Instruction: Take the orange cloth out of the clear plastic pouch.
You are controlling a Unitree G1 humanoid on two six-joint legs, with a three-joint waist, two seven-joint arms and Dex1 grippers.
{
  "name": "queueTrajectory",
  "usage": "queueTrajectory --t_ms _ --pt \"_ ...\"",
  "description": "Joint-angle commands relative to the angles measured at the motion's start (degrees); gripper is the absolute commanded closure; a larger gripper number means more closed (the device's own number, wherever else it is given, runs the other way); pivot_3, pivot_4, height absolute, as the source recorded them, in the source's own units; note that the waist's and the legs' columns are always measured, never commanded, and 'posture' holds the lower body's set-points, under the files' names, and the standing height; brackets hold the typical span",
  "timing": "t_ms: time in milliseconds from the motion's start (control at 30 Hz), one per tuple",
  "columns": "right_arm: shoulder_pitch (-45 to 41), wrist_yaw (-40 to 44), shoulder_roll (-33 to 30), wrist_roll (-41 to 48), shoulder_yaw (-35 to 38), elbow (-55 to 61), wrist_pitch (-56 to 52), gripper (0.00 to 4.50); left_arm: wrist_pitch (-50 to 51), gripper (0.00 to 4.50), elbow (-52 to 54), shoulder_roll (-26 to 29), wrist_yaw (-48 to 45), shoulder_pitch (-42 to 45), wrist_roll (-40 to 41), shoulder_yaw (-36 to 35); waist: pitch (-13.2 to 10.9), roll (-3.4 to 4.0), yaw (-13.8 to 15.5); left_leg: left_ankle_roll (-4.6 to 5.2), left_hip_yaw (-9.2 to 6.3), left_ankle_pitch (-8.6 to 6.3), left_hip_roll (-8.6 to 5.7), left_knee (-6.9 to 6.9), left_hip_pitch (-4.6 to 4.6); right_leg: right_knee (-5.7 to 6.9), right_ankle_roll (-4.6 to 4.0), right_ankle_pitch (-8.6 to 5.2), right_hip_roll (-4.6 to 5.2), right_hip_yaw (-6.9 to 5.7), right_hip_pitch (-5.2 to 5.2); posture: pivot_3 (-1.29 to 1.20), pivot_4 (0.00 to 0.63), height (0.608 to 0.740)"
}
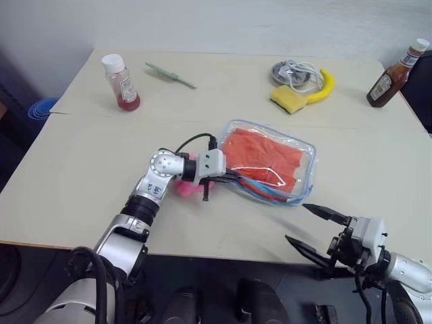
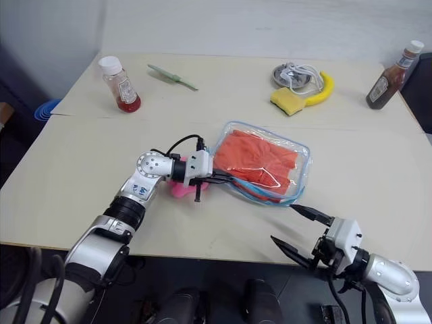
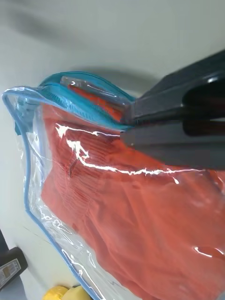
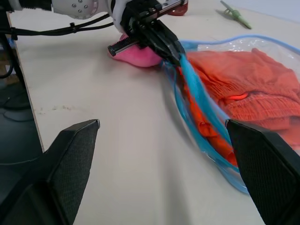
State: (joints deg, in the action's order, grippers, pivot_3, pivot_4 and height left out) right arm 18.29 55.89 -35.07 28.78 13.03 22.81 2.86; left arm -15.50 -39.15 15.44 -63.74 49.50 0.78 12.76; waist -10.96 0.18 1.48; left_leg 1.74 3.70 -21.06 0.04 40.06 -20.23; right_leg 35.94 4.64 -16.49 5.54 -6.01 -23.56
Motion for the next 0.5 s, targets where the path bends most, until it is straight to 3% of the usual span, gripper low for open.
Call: queueTrajectory --t_ms 33,200,300,500 --pt "-2.0 -3.9 -0.9 1.0 -4.1 6.8 -7.7 0.00 7.3 4.48 4.2 -1.3 -0.8 0.0 4.8 -2.3 0.0 0.00 -0.1 0.00 0.00 0.00 0.02 0.00 0.00 0.00 0.00 0.00 0.01 0.00 0.00 0.00 0.150 0.740" --pt "-11.6 -13.4 1.7 -0.1 -13.0 9.1 -22.2 0.00 22.7 4.48 12.6 -2.3 0.6 -2.2 9.8 -4.1 0.0 -0.02 -0.2 -0.01 -0.04 0.00 0.05 0.04 -0.03 0.00 0.00 0.00 0.09 0.05 0.00 0.00 0.150 0.740" --pt "-18.3 -19.9 5.6 -2.5 -15.4 6.3 -26.6 0.00 26.7 4.48 16.7 -1.6 1.1 -3.8 10.1 -3.7 0.0 0.00 -0.2 -0.02 -0.07 0.01 0.07 0.06 -0.04 0.01 -0.01 0.00 0.13 0.09 -0.02 0.00 0.150 0.740" --pt "-28.7 -28.5 10.3 -13.3 -18.9 -0.8 -25.3 0.00 30.4 4.48 22.2 -0.6 2.4 -6.6 10.3 -3.4 0.0 0.00 -0.2 -0.04 -0.11 0.02 0.00 0.05 -0.10 -0.01 -0.01 0.00 0.08 0.11 -0.05 0.00 0.150 0.740"
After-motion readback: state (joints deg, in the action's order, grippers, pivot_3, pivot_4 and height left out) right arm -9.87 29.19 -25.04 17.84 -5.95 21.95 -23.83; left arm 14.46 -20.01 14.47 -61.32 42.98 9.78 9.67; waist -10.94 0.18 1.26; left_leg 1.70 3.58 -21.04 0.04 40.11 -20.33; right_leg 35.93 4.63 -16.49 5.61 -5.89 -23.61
